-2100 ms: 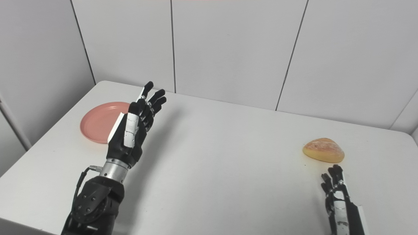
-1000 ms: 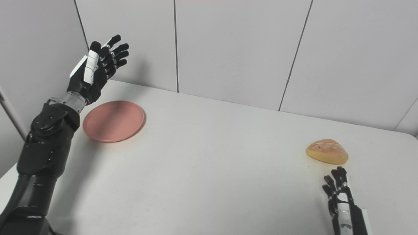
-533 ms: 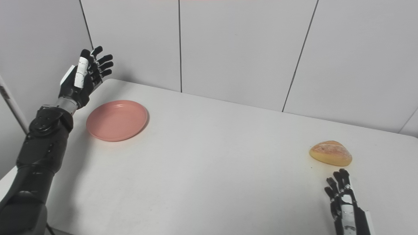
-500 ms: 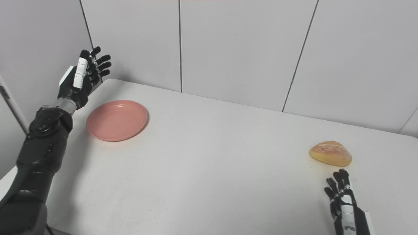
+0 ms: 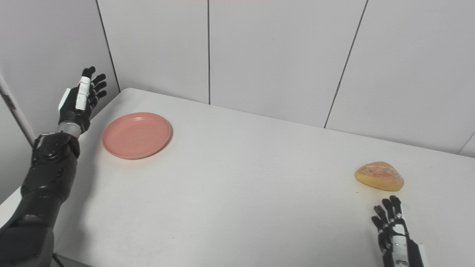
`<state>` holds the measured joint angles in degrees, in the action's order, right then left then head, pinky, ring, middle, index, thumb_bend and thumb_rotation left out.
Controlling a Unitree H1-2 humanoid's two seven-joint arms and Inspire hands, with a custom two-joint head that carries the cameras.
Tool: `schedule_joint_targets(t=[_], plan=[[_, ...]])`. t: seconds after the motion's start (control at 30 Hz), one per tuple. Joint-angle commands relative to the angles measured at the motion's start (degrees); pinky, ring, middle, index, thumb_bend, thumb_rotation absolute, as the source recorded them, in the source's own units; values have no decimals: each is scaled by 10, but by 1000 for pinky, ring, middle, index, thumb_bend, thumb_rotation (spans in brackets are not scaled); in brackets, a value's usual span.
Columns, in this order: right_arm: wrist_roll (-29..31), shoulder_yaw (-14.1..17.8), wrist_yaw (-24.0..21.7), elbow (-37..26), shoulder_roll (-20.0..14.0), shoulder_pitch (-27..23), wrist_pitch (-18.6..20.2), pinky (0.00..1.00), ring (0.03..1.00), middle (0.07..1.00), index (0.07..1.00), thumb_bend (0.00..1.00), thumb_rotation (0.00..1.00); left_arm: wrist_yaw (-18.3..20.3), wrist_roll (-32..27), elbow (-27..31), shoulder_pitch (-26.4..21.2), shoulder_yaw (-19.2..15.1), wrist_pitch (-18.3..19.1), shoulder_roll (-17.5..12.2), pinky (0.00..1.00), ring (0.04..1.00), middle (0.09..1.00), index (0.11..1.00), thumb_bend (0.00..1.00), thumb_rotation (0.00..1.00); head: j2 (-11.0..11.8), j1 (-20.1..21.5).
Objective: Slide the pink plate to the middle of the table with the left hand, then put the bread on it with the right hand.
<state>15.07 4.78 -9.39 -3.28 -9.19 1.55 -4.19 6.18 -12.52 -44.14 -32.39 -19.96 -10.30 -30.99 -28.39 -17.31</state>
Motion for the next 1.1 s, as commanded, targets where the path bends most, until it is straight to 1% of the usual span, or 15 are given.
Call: schedule_joint_targets(t=[0.0, 0.07, 0.13, 0.2, 0.27, 0.3, 0.43, 0.53, 0.63, 0.87, 0.97, 1.07], plan=[[3, 8, -5, -6, -12, 9, 7, 967, 966, 988, 998, 700, 929, -7, 2, 4, -14, 1, -21, -16, 918, 934, 924, 958, 1000, 927, -3, 0], [4, 8, -4, -10, -12, 10, 9, 966, 967, 988, 999, 703, 934, -8, 2, -4, -11, 0, -29, -13, 914, 924, 918, 958, 990, 928, -4, 1], [6, 9, -4, -14, -13, 12, 12, 963, 965, 986, 996, 707, 924, -5, -4, -13, -9, -3, -39, -10, 902, 912, 900, 943, 971, 900, -6, 2], [4, 9, -5, -18, -14, 14, 13, 960, 963, 985, 995, 710, 923, 1, -6, -20, -5, 0, -37, -7, 900, 909, 892, 933, 976, 886, -9, 3], [5, 9, -4, -23, -15, 16, 16, 959, 962, 984, 996, 708, 925, 2, -5, -26, -2, 4, -33, -2, 892, 910, 893, 936, 963, 889, -12, 4], [5, 9, -4, -26, -15, 16, 18, 957, 961, 983, 995, 709, 924, 3, -4, -28, 0, 5, -33, 0, 900, 916, 903, 948, 969, 896, -13, 5], [7, 9, -4, -33, -16, 19, 23, 951, 956, 980, 992, 715, 921, -4, -4, -36, 1, 5, -31, 10, 895, 906, 905, 949, 999, 897, -16, 7], [6, 9, -4, -35, -16, 18, 24, 946, 947, 972, 981, 709, 921, 5, -1, -56, 0, 11, -38, 15, 913, 922, 918, 963, 1000, 920, -18, 10], [6, 9, -4, -35, -15, 18, 23, 933, 940, 965, 979, 709, 914, 9, -6, -58, 1, 12, -37, 22, 875, 891, 891, 951, 981, 912, -19, 12], [8, 8, -2, -37, -11, 18, 25, 932, 947, 965, 987, 720, 913, 9, 6, -51, 5, 29, -38, 28, 865, 897, 896, 942, 1000, 889, -20, 15], [7, 8, -2, -37, -10, 18, 25, 935, 948, 965, 991, 720, 907, 6, 2, -45, 3, 32, -33, 34, 859, 887, 879, 929, 1000, 885, -21, 17], [4, 7, -1, -38, -9, 19, 25, 931, 946, 967, 989, 716, 907, 7, 0, -46, 1, 33, -31, 37, 859, 888, 881, 930, 1000, 891, -21, 17]])
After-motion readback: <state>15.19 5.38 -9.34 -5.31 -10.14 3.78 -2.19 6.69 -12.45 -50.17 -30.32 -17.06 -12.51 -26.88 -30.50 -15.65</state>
